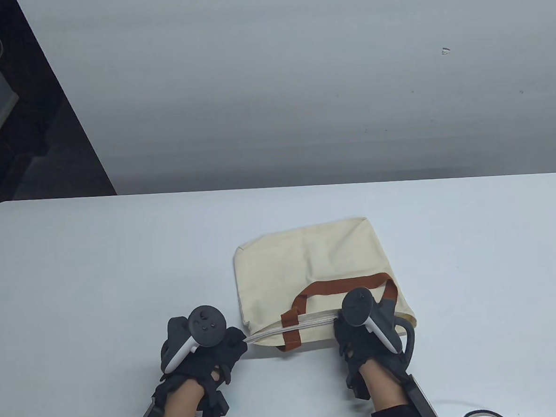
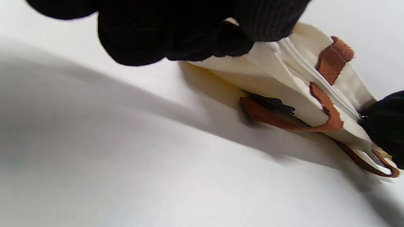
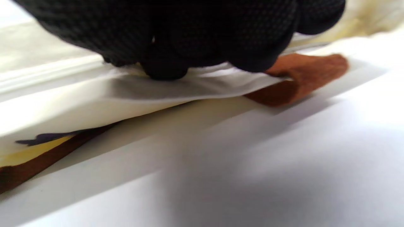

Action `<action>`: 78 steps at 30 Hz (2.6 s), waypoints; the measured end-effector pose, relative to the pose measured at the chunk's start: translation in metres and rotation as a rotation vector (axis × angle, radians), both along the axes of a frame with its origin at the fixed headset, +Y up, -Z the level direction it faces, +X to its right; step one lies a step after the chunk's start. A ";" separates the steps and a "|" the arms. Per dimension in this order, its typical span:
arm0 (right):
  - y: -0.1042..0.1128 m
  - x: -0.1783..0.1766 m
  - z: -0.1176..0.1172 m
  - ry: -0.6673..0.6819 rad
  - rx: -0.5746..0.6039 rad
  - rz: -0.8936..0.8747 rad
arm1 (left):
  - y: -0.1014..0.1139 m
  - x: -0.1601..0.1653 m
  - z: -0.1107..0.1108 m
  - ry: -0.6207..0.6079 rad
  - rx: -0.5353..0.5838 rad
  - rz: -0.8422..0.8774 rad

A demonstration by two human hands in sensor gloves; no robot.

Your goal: Zip the canvas bag

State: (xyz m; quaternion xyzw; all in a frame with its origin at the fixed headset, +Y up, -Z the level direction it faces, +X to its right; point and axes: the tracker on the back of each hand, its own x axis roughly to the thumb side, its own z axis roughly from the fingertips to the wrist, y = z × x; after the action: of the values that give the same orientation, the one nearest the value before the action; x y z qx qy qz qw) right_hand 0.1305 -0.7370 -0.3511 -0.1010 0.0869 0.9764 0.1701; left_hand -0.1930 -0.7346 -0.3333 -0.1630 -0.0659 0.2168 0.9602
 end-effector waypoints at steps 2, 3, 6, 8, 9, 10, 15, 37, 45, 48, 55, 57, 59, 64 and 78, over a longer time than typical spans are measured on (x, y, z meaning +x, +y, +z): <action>0.001 0.005 0.000 -0.023 -0.007 -0.009 | 0.000 -0.004 0.000 0.015 0.005 0.003; 0.001 0.008 0.000 -0.038 -0.007 -0.015 | 0.001 -0.005 -0.001 0.024 0.011 0.008; 0.003 0.015 0.001 -0.073 -0.008 -0.023 | 0.002 -0.008 -0.001 0.043 0.022 0.009; 0.004 0.018 0.001 -0.090 -0.005 -0.016 | 0.003 -0.010 0.000 0.055 0.032 0.005; 0.004 0.020 0.002 -0.093 0.010 0.002 | 0.003 -0.012 -0.001 0.064 0.039 0.009; 0.004 0.021 0.001 -0.097 0.006 0.012 | 0.004 -0.012 -0.001 0.069 0.042 0.010; 0.006 0.029 0.002 -0.146 0.004 0.003 | 0.004 -0.016 -0.001 0.102 0.057 -0.009; 0.010 0.060 0.009 -0.318 0.046 0.014 | 0.010 -0.040 -0.001 0.255 0.139 -0.018; -0.019 0.057 0.001 -0.256 -0.185 0.124 | 0.011 -0.035 -0.001 0.238 0.126 -0.033; -0.023 0.058 0.000 -0.265 -0.195 0.092 | 0.012 -0.034 0.000 0.238 0.131 -0.037; -0.023 0.063 0.003 -0.266 -0.195 0.042 | 0.026 -0.026 0.005 0.222 0.206 -0.112; -0.023 0.063 0.003 -0.261 -0.195 0.042 | 0.025 -0.023 0.006 0.210 0.174 -0.150; -0.024 0.062 0.004 -0.256 -0.199 0.048 | 0.020 -0.020 0.006 0.198 0.084 -0.211; -0.023 0.063 0.004 -0.256 -0.192 0.047 | 0.000 -0.018 0.001 0.182 -0.062 -0.275; 0.013 0.075 0.015 -0.263 0.018 -0.131 | 0.004 -0.032 0.001 0.290 -0.042 -0.214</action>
State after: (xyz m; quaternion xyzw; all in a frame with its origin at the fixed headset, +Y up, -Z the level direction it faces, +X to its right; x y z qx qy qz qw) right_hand 0.2052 -0.7238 -0.3364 -0.2208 0.0617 0.9422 0.2443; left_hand -0.2250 -0.7305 -0.3321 -0.1563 0.0955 0.1361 0.9736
